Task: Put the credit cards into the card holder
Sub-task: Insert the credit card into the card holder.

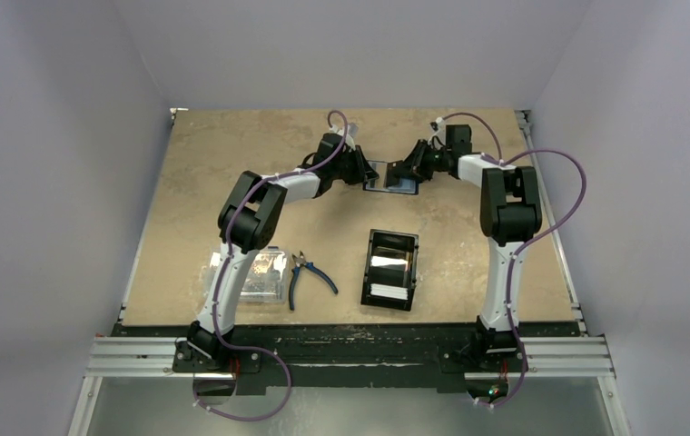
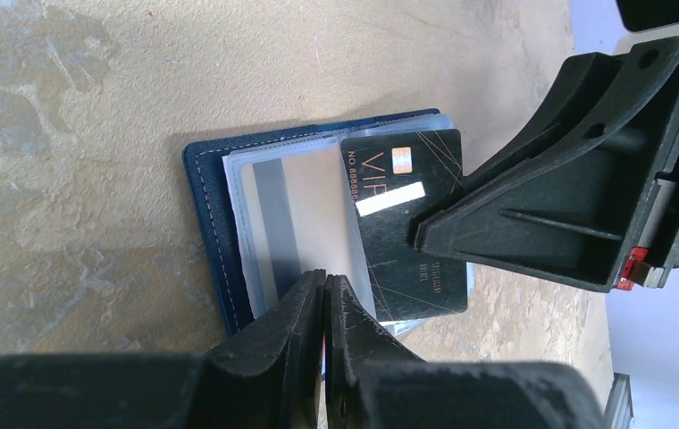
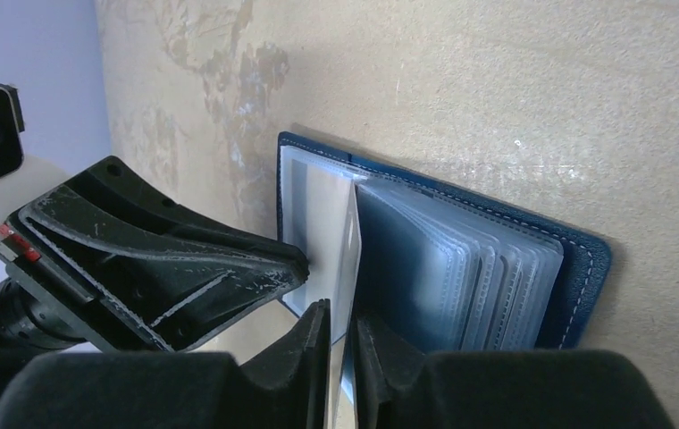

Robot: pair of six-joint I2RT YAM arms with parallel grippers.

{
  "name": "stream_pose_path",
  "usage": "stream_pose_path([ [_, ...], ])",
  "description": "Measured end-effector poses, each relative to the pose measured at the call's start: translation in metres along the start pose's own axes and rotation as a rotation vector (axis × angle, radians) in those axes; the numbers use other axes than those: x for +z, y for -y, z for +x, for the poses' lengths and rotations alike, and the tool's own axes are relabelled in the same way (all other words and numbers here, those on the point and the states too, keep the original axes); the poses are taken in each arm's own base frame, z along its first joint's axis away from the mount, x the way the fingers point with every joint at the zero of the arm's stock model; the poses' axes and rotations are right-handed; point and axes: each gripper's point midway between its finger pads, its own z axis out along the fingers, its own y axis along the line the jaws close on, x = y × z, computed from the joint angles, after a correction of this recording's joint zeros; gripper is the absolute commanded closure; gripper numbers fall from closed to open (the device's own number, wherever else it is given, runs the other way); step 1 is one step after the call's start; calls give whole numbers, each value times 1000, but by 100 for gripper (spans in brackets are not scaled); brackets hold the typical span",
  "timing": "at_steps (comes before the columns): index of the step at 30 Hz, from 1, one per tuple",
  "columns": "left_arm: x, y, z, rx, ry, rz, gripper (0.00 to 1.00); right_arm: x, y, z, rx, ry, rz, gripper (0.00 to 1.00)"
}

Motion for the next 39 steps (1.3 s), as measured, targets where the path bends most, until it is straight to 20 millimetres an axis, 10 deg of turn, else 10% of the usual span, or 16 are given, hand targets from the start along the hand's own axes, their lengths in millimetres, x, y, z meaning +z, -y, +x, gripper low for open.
stream_pose_path([
  [4, 0, 0, 0, 3, 0, 0, 92, 1, 1, 2, 4, -1, 1, 100],
  [39, 1, 1, 1, 6, -11, 10, 92, 1, 5, 7, 60, -115, -17, 100],
])
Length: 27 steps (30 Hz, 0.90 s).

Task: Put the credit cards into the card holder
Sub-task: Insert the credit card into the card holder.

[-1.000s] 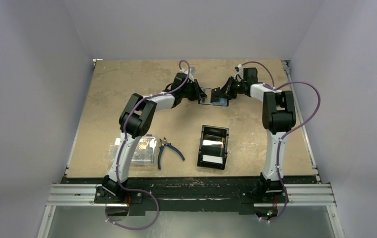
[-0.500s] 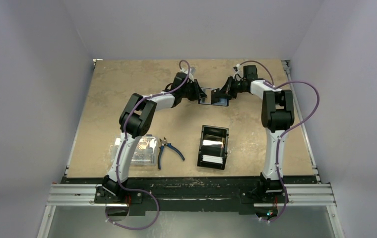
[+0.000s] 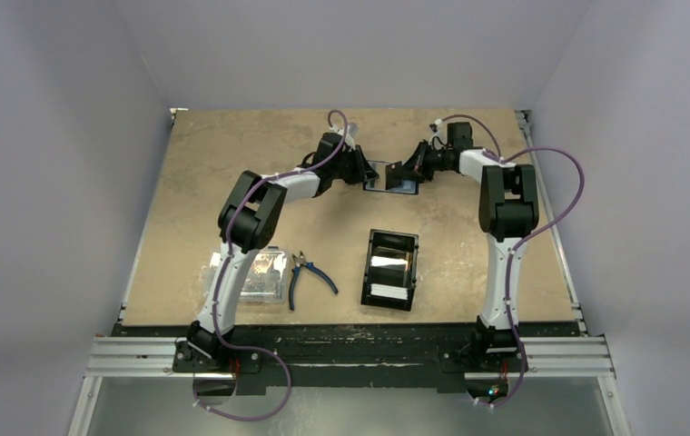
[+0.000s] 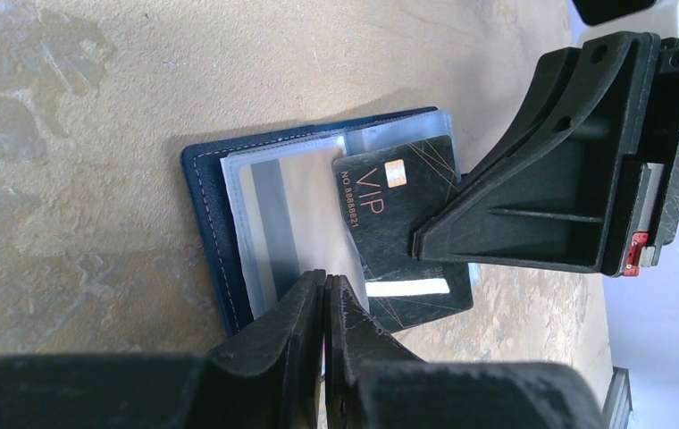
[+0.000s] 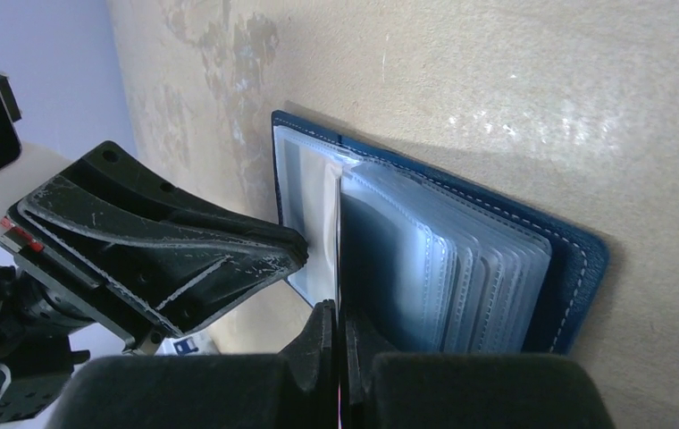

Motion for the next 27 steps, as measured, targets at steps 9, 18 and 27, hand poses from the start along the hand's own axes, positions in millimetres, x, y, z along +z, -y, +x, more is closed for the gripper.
stream_pose_path([
  [9, 0, 0, 0, 0, 0, 1, 92, -3, 3, -1, 45, 61, -20, 100],
  [18, 0, 1, 0, -1, 0, 3, 92, -4, 3, -4, 54, 112, 9, 100],
  [27, 0, 1, 0, 0, 0, 3, 92, -6, 5, -13, 12, 165, 71, 100],
])
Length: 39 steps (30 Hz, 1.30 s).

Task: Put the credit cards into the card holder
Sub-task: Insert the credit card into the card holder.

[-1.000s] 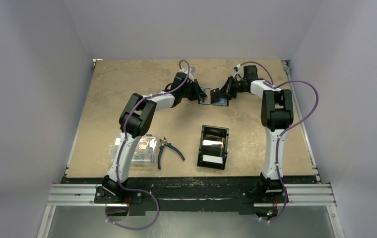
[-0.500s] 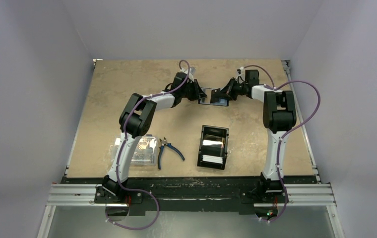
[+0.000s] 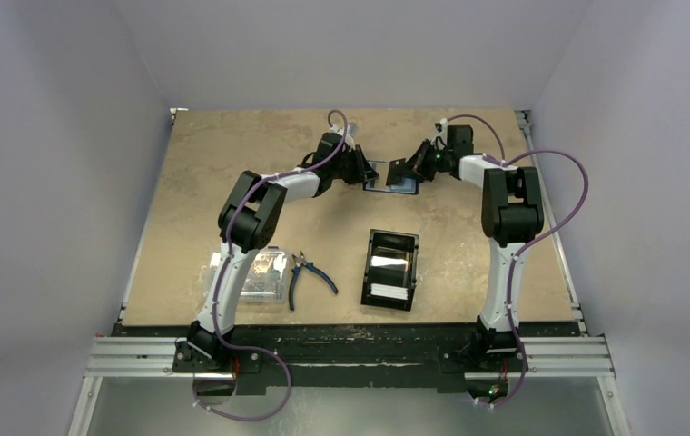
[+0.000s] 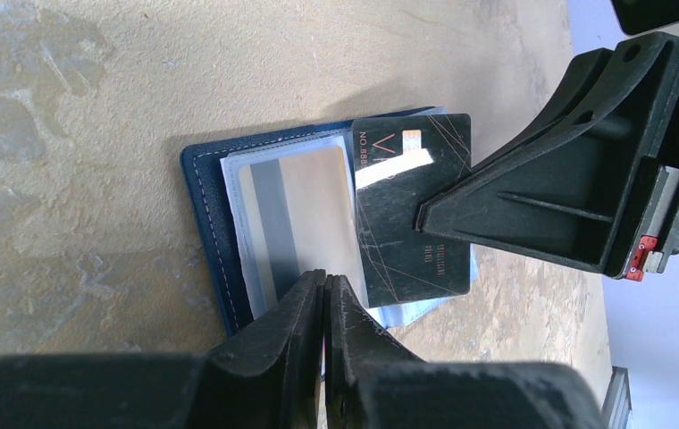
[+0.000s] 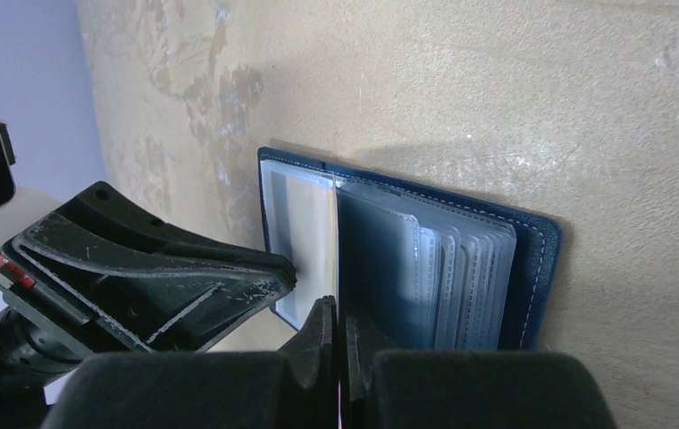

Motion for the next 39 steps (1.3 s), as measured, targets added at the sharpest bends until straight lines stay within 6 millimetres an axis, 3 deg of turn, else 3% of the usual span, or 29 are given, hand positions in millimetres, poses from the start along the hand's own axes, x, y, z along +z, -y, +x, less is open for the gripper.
stream_pose_path([
  [15, 0, 0, 0, 0, 0, 0, 92, 3, -4, 3, -71, -14, 15, 100],
  [39, 0, 0, 0, -1, -1, 0, 92, -1, -6, 15, -27, -75, 7, 100],
])
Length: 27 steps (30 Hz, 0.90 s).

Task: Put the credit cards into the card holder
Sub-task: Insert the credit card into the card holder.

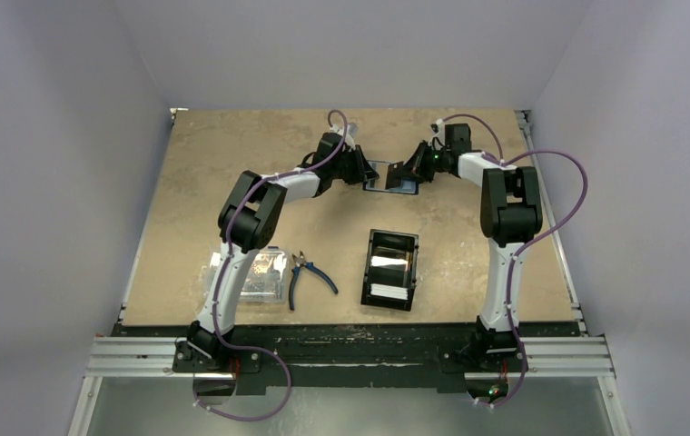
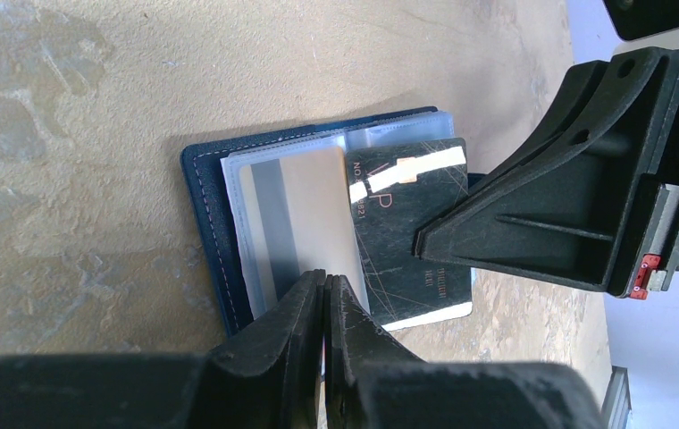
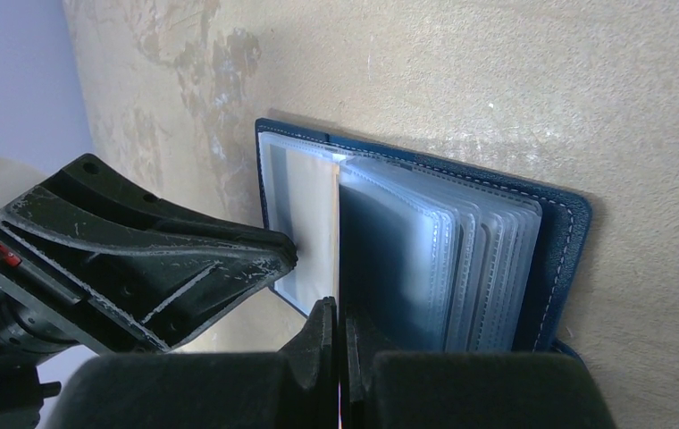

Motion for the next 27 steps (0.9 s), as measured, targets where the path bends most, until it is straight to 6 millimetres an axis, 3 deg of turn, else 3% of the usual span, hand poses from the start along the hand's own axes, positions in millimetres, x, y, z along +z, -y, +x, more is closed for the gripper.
stream_pose_path([
  [19, 0, 0, 0, 0, -2, 5, 92, 6, 0, 1, 43, -93, -78, 99],
  [27, 0, 2, 2, -9, -14, 18, 86, 9, -1, -1, 22, -118, -99, 74],
])
